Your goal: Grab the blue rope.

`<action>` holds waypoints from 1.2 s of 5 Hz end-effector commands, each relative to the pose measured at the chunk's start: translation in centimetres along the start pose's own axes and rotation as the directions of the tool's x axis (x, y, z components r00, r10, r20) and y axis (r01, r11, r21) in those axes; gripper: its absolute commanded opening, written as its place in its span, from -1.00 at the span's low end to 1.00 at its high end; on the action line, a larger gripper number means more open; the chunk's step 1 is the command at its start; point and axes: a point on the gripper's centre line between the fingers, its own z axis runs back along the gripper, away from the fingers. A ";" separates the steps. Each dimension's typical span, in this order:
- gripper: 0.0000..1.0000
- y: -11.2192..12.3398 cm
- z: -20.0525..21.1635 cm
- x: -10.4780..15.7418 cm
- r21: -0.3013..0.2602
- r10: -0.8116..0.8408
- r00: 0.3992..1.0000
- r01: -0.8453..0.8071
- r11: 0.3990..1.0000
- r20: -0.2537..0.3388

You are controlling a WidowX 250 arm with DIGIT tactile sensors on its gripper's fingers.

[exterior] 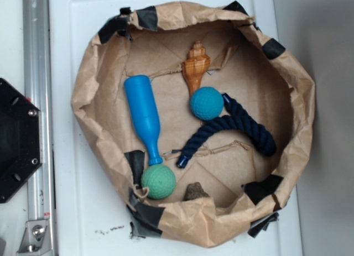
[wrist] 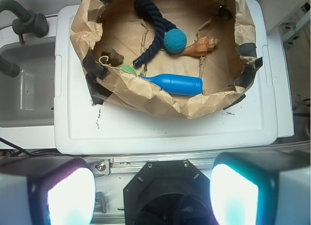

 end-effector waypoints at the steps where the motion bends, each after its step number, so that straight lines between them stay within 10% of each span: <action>1: 1.00 0.0 0.0 0.0 0.000 0.000 1.000 0.000 1.000 0.000; 3: 1.00 3.7 -7.5 9.2 0.020 -0.099 0.979 0.097 0.995 0.178; 6: 1.00 2.7 -18.0 16.2 0.183 -0.335 0.930 0.306 0.934 0.150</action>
